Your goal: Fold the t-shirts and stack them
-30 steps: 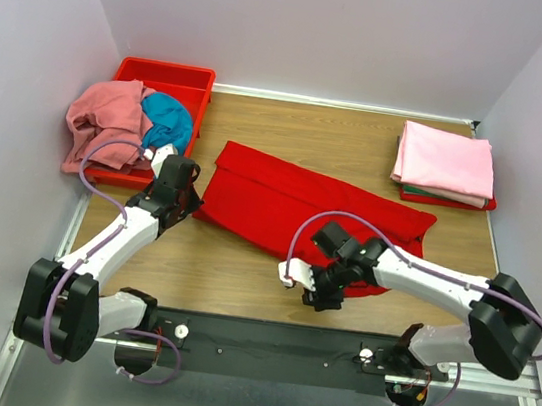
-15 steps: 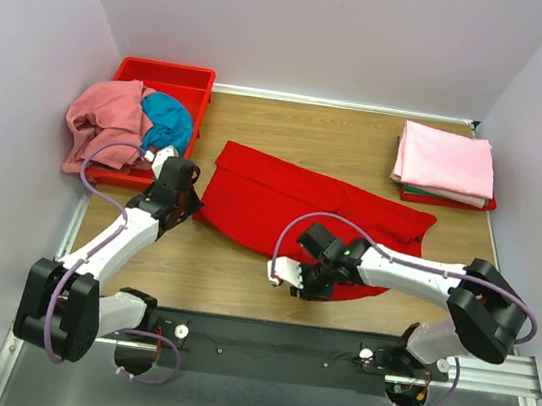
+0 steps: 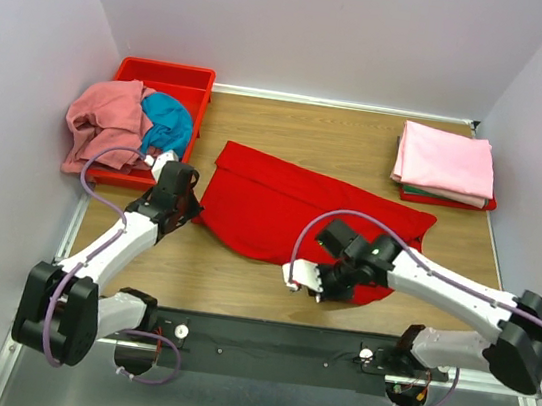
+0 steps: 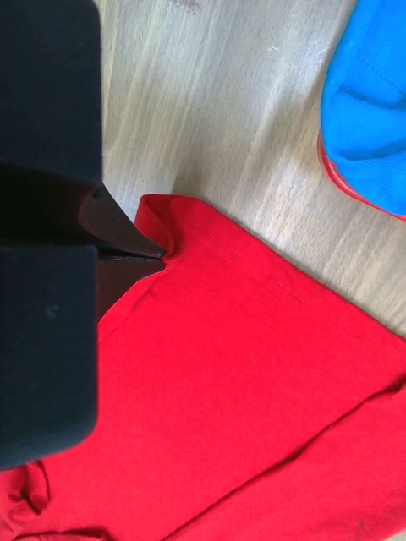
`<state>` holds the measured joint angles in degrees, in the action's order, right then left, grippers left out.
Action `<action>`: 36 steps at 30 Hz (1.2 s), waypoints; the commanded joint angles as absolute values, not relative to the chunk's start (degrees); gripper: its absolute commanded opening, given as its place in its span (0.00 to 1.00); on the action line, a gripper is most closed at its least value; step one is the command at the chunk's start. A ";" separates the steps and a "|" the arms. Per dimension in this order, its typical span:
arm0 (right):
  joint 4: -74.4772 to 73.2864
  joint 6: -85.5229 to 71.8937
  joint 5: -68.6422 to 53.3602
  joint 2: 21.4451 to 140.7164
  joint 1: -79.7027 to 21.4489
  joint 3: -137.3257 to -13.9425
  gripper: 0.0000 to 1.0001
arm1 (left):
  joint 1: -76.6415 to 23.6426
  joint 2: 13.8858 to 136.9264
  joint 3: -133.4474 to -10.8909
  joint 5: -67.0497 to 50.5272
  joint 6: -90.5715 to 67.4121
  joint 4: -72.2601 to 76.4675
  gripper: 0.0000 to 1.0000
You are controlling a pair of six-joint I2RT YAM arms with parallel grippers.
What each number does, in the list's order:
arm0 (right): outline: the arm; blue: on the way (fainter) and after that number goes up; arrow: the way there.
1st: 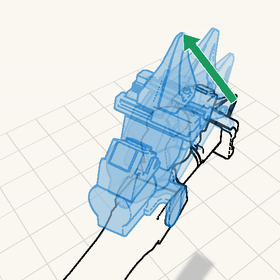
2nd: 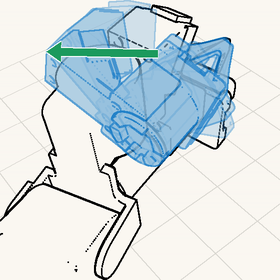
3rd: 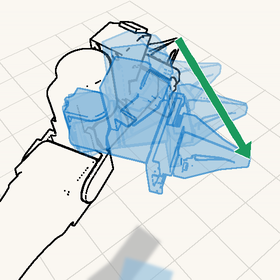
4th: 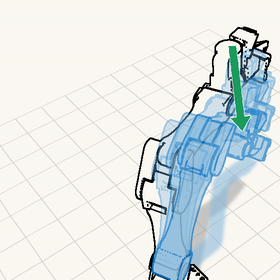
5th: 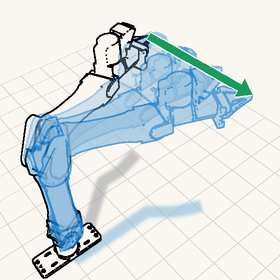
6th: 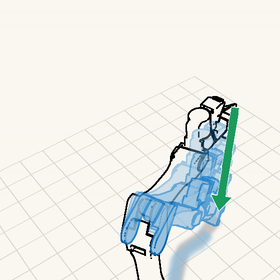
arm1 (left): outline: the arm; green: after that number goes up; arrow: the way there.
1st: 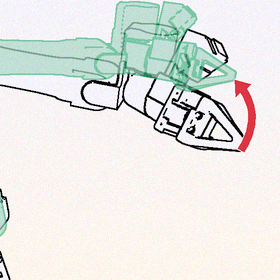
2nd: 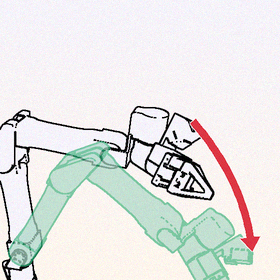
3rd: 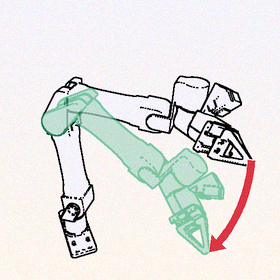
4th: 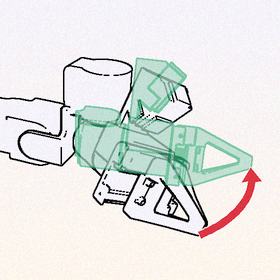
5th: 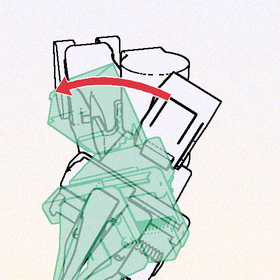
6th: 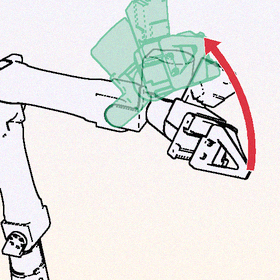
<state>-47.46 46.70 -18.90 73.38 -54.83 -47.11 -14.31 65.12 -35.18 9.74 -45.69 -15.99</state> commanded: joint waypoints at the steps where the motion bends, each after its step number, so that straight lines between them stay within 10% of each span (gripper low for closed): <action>1: -61.86 52.55 -18.81 68.22 -50.64 -51.41 0.00 | -13.97 63.37 -34.98 9.49 -45.62 -16.79 0.00; 17: -70.92 55.55 -18.63 44.22 -23.57 -49.48 0.00 | -14.06 61.97 -34.45 8.35 -45.09 -18.63 0.00; 36: -68.91 52.21 -16.97 38.93 -15.47 -54.23 0.00 | -13.97 59.24 -34.01 10.28 -50.71 -21.36 0.00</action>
<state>-69.84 53.47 -18.35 39.31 -16.12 -52.25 -14.31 59.46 -34.54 9.41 -49.43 -21.02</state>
